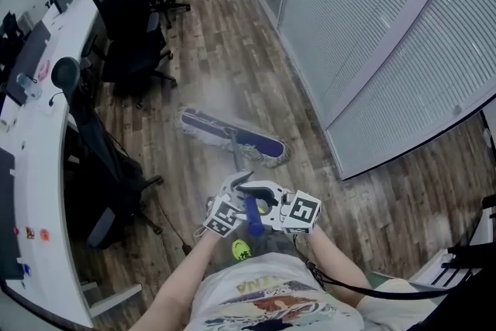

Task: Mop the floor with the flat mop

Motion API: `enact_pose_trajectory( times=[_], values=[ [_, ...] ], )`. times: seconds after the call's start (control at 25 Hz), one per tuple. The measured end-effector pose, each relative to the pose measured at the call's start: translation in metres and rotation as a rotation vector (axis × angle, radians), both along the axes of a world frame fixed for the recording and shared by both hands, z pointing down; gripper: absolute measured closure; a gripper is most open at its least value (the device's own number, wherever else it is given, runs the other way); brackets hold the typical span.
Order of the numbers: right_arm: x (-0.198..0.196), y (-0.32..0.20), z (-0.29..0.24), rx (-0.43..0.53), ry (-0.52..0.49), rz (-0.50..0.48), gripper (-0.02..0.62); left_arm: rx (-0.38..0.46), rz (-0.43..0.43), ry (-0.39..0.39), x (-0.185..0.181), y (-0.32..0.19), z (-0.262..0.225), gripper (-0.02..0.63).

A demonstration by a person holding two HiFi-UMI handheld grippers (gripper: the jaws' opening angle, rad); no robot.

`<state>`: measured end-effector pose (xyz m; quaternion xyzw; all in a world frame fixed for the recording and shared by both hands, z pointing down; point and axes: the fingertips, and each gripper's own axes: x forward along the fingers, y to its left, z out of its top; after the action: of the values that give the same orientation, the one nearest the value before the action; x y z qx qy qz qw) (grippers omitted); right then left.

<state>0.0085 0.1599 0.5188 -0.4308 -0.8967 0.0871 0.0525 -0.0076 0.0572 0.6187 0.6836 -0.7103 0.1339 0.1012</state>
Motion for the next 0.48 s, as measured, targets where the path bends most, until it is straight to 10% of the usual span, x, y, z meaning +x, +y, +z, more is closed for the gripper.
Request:
enact_pose_trajectory(
  times=[0.48],
  values=[
    [-0.081,-0.031,0.006,0.022,-0.018,-0.026,0.351,0.007,0.010,-0.001,-0.082,-0.033,0.006,0.459]
  ],
)
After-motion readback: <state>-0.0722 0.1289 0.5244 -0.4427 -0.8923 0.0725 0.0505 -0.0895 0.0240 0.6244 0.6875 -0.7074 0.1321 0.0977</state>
